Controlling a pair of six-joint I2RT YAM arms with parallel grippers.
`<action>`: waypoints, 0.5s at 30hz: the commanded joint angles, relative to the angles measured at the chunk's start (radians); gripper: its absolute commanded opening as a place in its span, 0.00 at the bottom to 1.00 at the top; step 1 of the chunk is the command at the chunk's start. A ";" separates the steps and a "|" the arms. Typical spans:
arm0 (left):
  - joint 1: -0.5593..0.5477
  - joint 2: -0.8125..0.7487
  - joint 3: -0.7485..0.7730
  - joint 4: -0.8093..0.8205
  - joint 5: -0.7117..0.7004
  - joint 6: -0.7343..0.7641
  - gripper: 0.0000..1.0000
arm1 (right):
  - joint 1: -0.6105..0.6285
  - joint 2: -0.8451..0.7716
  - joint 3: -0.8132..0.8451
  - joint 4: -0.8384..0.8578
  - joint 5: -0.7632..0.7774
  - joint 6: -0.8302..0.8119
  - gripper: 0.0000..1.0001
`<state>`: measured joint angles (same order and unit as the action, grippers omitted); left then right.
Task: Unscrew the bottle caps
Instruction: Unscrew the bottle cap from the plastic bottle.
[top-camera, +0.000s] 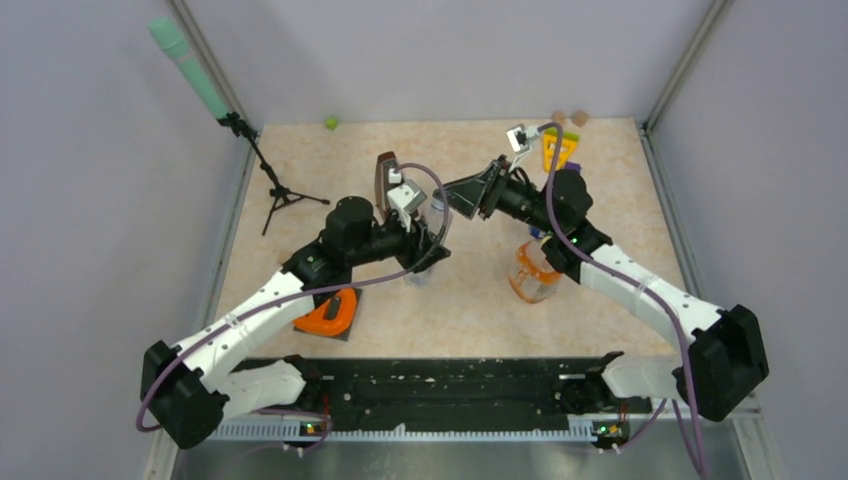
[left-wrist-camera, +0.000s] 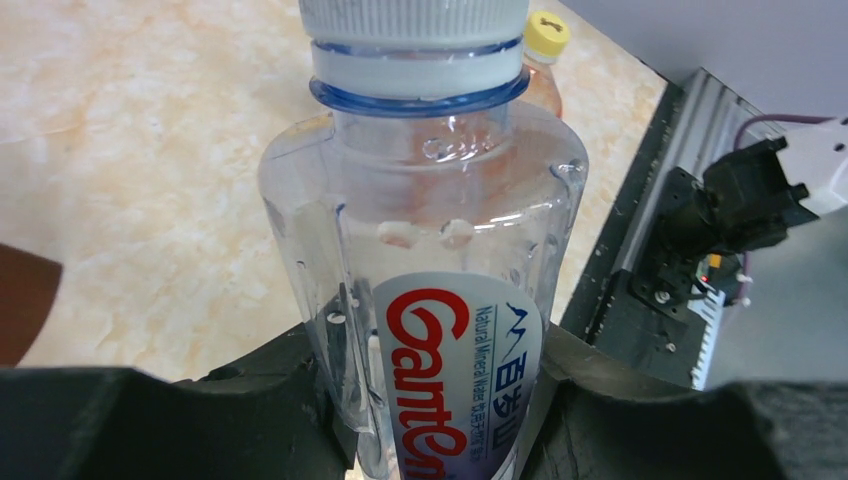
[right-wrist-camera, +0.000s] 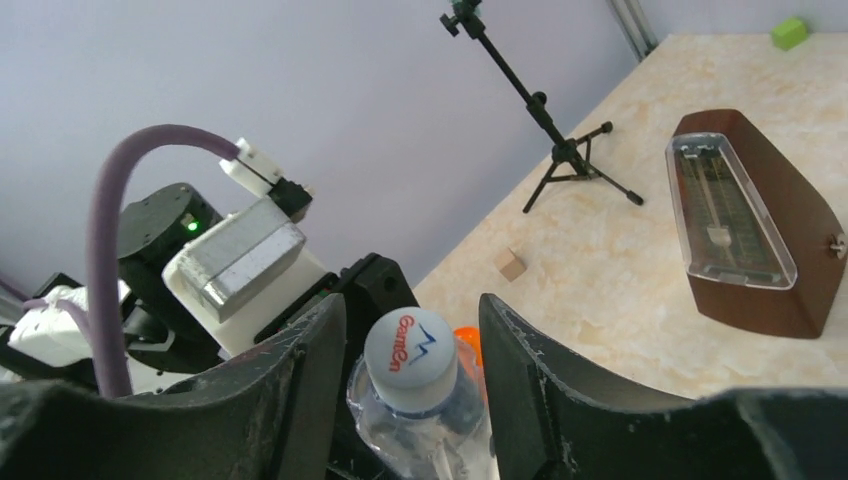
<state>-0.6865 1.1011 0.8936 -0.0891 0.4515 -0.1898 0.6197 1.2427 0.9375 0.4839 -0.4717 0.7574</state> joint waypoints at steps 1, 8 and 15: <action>-0.018 -0.038 0.014 0.008 -0.154 0.006 0.00 | 0.014 0.022 0.042 -0.047 0.046 -0.023 0.49; -0.057 -0.002 0.048 -0.026 -0.188 0.042 0.00 | 0.029 0.061 0.074 -0.081 0.031 -0.032 0.53; -0.082 0.009 0.041 -0.007 -0.203 0.033 0.00 | 0.030 0.073 0.038 0.002 0.017 0.021 0.40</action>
<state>-0.7513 1.1107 0.8989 -0.1436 0.2554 -0.1650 0.6415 1.3102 0.9581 0.4225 -0.4511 0.7525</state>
